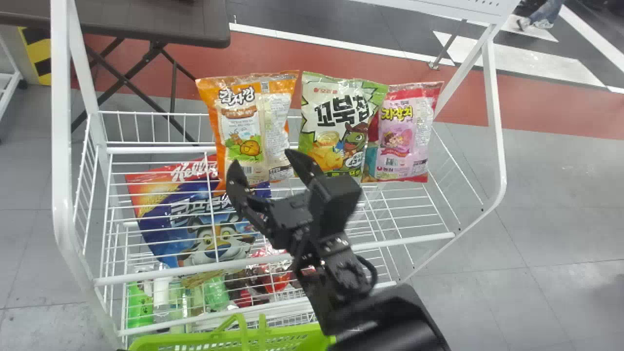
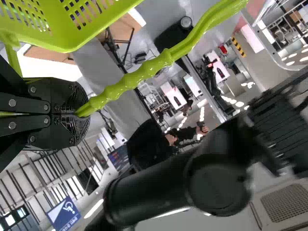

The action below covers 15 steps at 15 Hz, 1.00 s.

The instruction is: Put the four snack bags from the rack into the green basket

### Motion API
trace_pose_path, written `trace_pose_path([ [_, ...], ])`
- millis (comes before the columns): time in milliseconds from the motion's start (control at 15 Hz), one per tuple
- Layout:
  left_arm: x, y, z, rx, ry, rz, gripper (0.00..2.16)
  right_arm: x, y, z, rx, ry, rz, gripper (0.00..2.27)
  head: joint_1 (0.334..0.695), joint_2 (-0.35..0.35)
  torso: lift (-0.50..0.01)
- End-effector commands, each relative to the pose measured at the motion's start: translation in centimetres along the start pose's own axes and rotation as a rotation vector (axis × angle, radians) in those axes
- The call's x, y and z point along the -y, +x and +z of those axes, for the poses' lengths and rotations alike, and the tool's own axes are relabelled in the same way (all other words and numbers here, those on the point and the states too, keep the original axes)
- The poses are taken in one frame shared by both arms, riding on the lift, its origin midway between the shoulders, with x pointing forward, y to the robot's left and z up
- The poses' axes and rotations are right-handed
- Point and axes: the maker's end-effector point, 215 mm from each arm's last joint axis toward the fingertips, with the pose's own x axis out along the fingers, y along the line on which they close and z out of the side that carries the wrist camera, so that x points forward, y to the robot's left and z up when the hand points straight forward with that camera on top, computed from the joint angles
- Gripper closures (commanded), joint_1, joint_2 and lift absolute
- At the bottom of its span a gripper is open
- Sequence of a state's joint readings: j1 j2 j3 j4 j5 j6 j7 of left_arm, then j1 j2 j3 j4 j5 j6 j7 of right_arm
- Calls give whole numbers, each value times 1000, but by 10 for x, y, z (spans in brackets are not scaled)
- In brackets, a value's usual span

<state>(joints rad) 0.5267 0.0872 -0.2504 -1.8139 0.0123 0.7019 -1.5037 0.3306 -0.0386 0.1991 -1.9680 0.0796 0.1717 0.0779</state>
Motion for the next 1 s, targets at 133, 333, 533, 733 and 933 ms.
trace_pose_path([
  [133, 3, 3, -4, -10, -2, -10, 2132, 25, 43, -15, -68, -5, -51, 191, 695, -305, -6],
  [333, 7, 10, -6, -21, 1, -22, 2132, 35, 58, -27, -107, -2, -59, 697, 695, -313, -6],
  [533, 8, 13, -6, -23, -1, -26, 2132, 27, 47, -48, -166, 9, -19, 1980, 695, -326, -6],
  [733, 9, 15, -9, -30, -7, -29, 2132, 31, 40, -41, -146, 13, -19, 2044, 695, -331, -6],
  [933, 9, 14, -10, -27, -10, -25, 2132, 41, 34, -35, -136, 24, -18, 2044, 695, -348, -6],
])
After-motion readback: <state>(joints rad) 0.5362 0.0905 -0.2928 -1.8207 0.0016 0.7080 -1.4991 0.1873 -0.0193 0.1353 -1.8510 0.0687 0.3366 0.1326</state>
